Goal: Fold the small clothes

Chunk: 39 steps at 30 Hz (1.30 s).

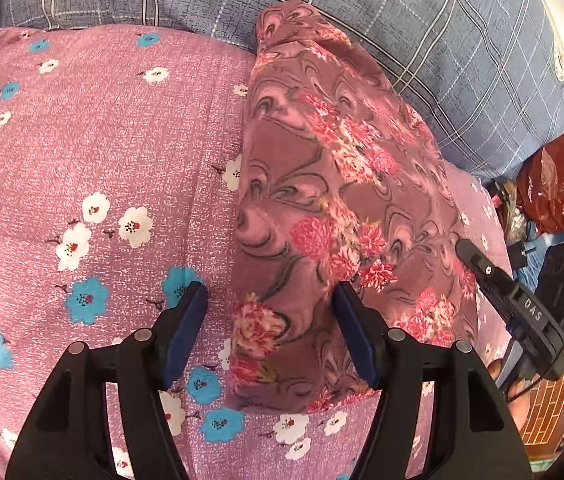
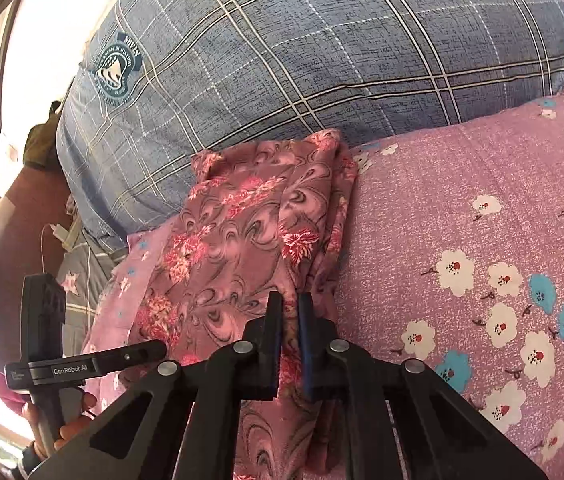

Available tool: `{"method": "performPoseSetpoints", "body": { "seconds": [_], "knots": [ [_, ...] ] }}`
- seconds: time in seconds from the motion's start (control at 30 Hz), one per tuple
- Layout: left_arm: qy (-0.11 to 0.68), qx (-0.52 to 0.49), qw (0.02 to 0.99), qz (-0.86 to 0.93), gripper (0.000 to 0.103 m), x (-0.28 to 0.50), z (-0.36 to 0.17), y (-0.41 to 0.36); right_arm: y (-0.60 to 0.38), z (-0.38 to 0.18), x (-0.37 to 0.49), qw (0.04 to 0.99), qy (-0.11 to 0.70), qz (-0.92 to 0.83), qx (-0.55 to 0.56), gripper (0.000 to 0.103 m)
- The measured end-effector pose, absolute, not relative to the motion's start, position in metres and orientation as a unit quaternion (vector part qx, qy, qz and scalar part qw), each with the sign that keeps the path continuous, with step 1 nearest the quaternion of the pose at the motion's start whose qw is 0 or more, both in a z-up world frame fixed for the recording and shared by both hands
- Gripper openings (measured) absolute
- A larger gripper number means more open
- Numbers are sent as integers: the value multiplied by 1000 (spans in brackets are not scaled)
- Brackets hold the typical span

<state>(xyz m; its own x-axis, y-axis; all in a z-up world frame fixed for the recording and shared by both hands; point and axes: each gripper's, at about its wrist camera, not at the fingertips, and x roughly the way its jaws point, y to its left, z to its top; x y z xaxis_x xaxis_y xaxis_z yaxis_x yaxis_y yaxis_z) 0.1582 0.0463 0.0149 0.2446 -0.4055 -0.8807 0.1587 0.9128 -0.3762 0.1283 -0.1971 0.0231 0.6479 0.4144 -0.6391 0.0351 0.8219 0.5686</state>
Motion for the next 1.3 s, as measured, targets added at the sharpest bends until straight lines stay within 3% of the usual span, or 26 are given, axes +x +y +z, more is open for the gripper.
{"method": "performPoseSetpoints", "body": {
  "seconds": [0.2, 0.33, 0.43, 0.53, 0.67, 0.8, 0.9, 0.97, 1.03, 1.13, 1.3],
  "knots": [
    [551, -61, 813, -177, 65, 159, 42, 41, -211, 34, 126, 863, 366, 112, 328, 15],
    [556, -68, 810, -176, 65, 168, 39, 35, -211, 24, 134, 852, 377, 106, 348, 47],
    [557, -69, 809, -175, 65, 175, 36, 30, -202, 15, 142, 853, 389, 103, 333, 47],
    [554, -52, 813, -169, 65, 180, 33, 23, -190, 19, 146, 871, 383, 95, 291, 21],
    [554, -48, 814, -168, 65, 185, 29, 20, -188, 38, 139, 896, 345, 88, 266, 18],
    [557, -51, 811, -172, 65, 190, 26, 22, -191, 18, 149, 881, 391, 62, 258, 17],
    [557, -51, 811, -171, 67, 193, 23, 22, -198, 21, 147, 877, 382, 59, 284, 29],
    [558, -51, 810, -171, 70, 192, 21, 26, -199, 18, 149, 873, 393, 61, 284, 51],
    [559, -53, 810, -170, 74, 194, 19, 27, -197, 9, 154, 862, 416, 56, 285, 65],
    [565, -71, 804, -172, 78, 197, 14, 33, -194, 9, 154, 864, 416, 58, 279, 71],
    [567, -77, 800, -179, 80, 197, 12, 37, -178, 12, 155, 874, 412, 61, 252, 91]
  ]
}}
